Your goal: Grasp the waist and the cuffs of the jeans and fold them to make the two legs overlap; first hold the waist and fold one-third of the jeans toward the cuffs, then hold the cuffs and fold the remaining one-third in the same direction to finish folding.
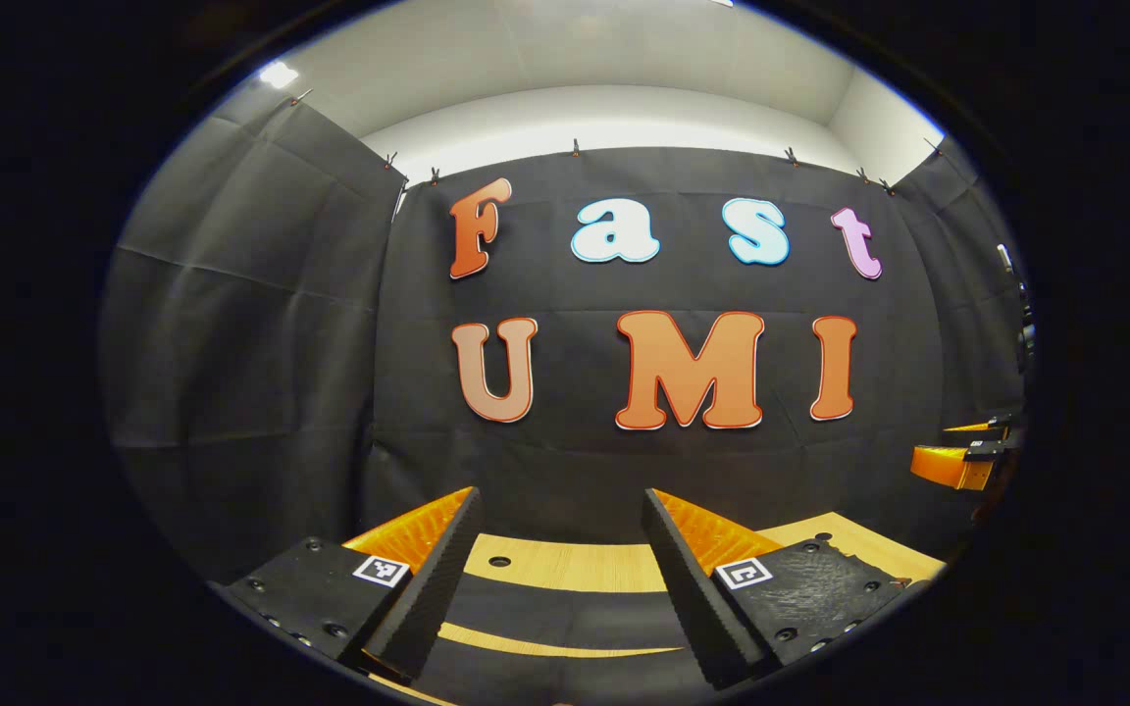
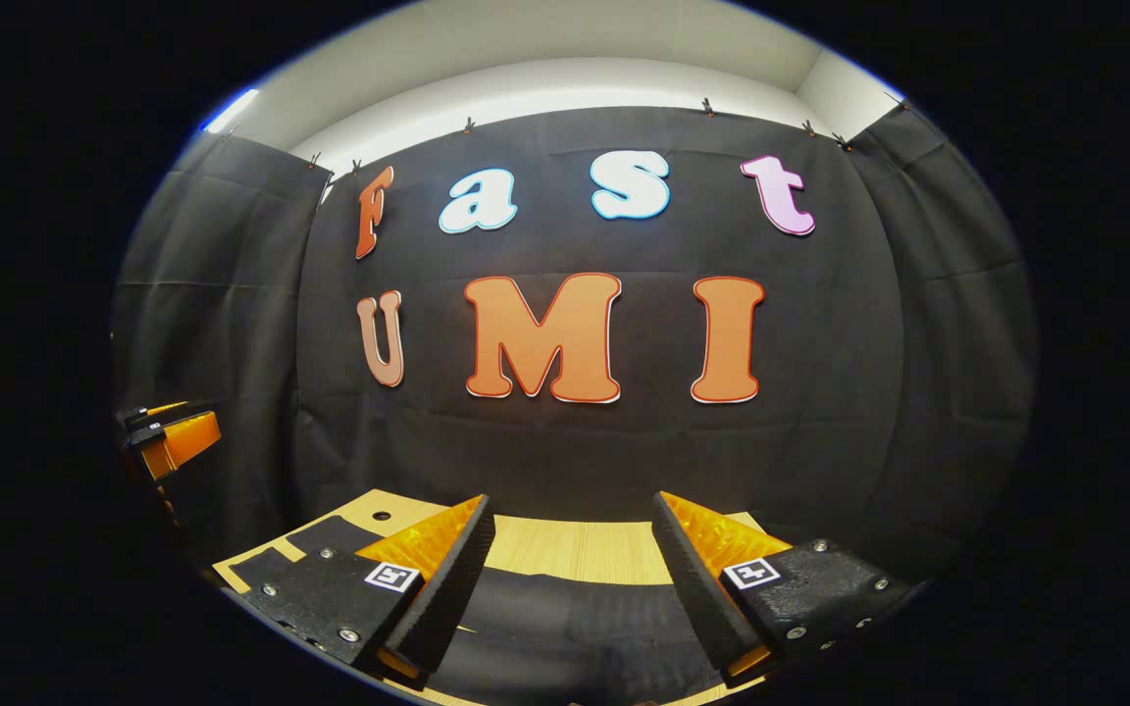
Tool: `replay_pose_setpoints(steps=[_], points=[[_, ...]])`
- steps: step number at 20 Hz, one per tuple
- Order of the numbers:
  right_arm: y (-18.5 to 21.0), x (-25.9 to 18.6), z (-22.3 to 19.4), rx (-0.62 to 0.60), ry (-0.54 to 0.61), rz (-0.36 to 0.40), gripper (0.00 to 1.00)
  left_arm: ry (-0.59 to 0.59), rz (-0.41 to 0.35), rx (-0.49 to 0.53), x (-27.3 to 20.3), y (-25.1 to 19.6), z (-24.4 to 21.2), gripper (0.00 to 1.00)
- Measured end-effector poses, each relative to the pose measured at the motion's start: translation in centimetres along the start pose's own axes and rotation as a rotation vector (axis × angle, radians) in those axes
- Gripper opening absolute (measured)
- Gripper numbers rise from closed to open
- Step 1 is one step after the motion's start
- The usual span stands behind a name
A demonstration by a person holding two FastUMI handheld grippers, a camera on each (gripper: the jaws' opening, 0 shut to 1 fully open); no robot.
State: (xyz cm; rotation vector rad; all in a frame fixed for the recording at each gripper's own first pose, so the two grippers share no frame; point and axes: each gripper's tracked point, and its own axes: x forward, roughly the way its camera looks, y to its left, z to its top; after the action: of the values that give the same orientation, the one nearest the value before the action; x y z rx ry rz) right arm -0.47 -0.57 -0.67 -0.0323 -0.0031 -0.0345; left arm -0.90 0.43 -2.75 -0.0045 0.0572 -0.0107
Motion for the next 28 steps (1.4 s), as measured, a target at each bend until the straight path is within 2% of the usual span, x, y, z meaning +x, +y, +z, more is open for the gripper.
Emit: replay_pose_setpoints(steps=[6, 7, 8, 9, 12, 13, 14, 15, 21, 26, 28], points=[[-1.9, -1.3, -0.9, 0.018, 0.027, -0.078, 0.97, 0.015, 0.017, -0.016, -0.8, 2.6, -0.7, 0.97], [-2.4, -1.6, -1.2, 0.019, 0.034, -0.097, 0.97, 0.025, 0.017, -0.017, -0.8, 3.0, -1.0, 0.95], [-3.0, -1.8, -1.7, 0.019, 0.045, -0.117, 0.97, 0.040, 0.021, -0.013, -0.9, 3.6, -1.7, 0.97], [-3.6, -2.1, -2.1, 0.020, 0.061, -0.141, 1.00, 0.055, 0.022, -0.013, -0.9, 4.3, -2.1, 0.95], [-5.9, -3.0, -4.0, 0.037, 0.118, -0.212, 1.00, 0.132, 0.037, -0.036, -0.9, 6.1, -4.5, 0.95], [-6.6, -3.1, -4.9, 0.056, 0.142, -0.230, 0.97, 0.165, 0.046, -0.054, -0.8, 6.7, -5.7, 0.95], [-7.2, -3.1, -5.8, 0.088, 0.171, -0.242, 1.00, 0.202, 0.059, -0.077, -0.6, 7.3, -6.8, 0.96], [-7.8, -3.0, -6.9, 0.126, 0.200, -0.247, 0.97, 0.241, 0.074, -0.101, -0.4, 8.0, -7.9, 0.98], [-13.7, -1.1, -13.0, 0.250, 0.343, -0.335, 0.97, 0.406, 0.205, -0.207, 1.2, 11.6, -13.7, 0.98], [-16.2, 0.5, -18.6, 0.418, 0.475, -0.354, 0.98, 0.566, 0.320, -0.340, 1.7, 13.6, -19.5, 0.98], [-17.2, 0.9, -20.9, 0.493, 0.520, -0.368, 0.98, 0.651, 0.390, -0.387, 1.4, 14.3, -22.0, 0.98]])
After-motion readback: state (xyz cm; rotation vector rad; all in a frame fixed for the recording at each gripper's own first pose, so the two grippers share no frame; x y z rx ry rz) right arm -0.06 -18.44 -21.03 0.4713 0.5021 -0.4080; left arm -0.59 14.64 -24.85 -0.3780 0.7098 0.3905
